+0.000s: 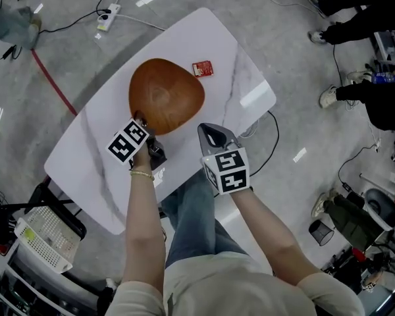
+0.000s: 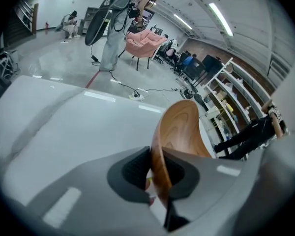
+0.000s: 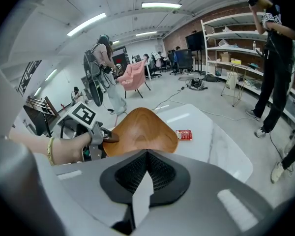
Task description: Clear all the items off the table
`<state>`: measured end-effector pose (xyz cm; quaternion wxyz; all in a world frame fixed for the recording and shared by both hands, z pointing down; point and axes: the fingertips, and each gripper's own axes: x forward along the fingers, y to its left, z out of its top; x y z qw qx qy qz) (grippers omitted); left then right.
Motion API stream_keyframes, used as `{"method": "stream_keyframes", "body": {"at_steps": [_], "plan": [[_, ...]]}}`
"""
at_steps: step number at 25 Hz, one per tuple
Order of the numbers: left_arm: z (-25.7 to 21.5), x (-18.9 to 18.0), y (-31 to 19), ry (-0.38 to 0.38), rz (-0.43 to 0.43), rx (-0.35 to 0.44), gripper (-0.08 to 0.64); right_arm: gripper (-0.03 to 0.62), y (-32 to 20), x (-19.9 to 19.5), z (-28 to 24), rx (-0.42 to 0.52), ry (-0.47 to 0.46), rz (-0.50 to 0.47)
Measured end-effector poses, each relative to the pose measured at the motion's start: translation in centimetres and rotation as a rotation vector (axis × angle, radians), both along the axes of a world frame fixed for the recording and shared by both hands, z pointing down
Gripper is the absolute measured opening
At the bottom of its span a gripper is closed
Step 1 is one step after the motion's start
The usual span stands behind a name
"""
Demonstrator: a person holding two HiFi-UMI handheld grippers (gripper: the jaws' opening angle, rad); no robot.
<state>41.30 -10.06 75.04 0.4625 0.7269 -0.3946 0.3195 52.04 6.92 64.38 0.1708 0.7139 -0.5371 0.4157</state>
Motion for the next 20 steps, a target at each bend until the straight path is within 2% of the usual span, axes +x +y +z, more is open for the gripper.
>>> {"method": "stream_keyframes", "body": {"at_steps": [6, 13, 20], "plan": [[-2.7, -1.9, 1.3, 0.061, -0.030, -0.008, 0.021, -0.002, 0.4, -0.8, -1.7, 0.004, 0.015, 0.010], [-7.1, -3.7, 2.2, 0.129, -0.027, 0.017, 0.021, -0.002, 0.5, -2.3, -4.2, 0.015, 0.039, 0.022], [-11.2, -7.2, 3.7, 0.174, -0.021, 0.041, 0.021, -0.002, 1.6, -5.6, -7.5, 0.046, 0.063, 0.025]]}}
